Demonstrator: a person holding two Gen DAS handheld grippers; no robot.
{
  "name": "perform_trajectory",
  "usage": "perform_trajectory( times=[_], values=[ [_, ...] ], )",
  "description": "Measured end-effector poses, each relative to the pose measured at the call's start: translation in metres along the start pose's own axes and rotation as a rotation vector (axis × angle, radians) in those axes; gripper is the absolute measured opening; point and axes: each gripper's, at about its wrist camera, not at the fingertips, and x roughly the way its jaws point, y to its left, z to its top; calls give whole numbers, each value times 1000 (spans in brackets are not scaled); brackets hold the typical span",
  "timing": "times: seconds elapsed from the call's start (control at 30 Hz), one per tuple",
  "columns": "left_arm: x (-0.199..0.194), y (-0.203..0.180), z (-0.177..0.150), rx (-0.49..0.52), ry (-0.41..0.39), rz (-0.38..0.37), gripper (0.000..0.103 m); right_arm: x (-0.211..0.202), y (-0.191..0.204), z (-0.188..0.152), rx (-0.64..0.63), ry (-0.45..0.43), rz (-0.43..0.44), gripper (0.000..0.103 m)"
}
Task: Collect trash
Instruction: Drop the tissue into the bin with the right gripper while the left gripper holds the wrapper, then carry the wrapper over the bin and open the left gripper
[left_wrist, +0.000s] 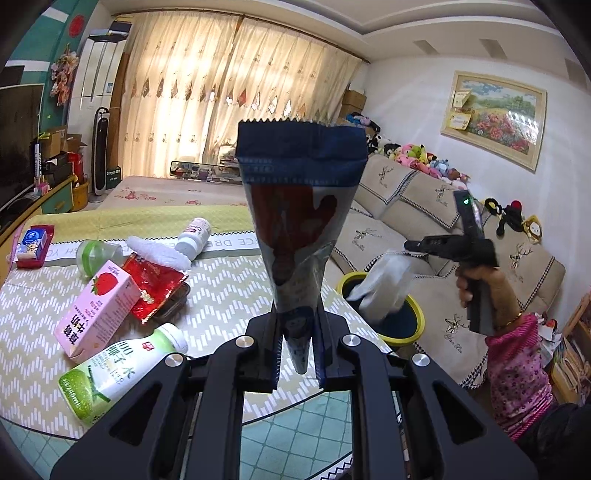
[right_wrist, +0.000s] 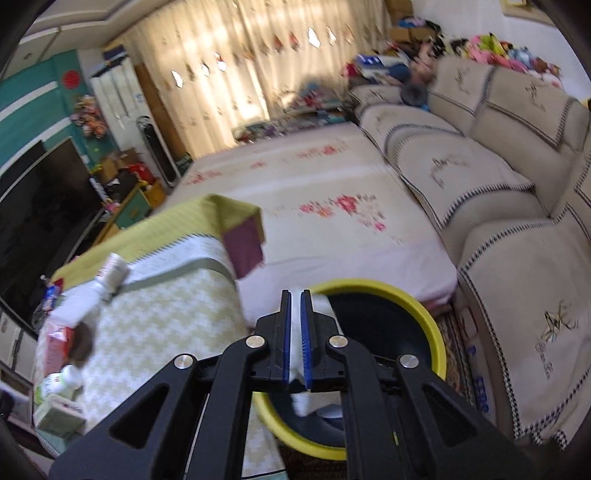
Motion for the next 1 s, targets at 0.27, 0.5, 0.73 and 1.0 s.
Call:
perform_trajectory(
  times=[0.27, 0.5, 0.73, 1.0],
  values=[
    [17, -5, 0, 15, 35, -2, 14, 15, -12, -19, 13, 16, -41, 20],
    [33, -13, 1, 34, 65, -21, 15, -26, 0, -65, 5, -65, -33, 34],
    [60, -32, 4, 76, 99, -65, 15, -63, -22, -122, 65, -97, -74, 34],
    [111, -73, 14, 121, 160, -142, 15, -91, -68, -158, 186, -129, -120, 34]
  ],
)
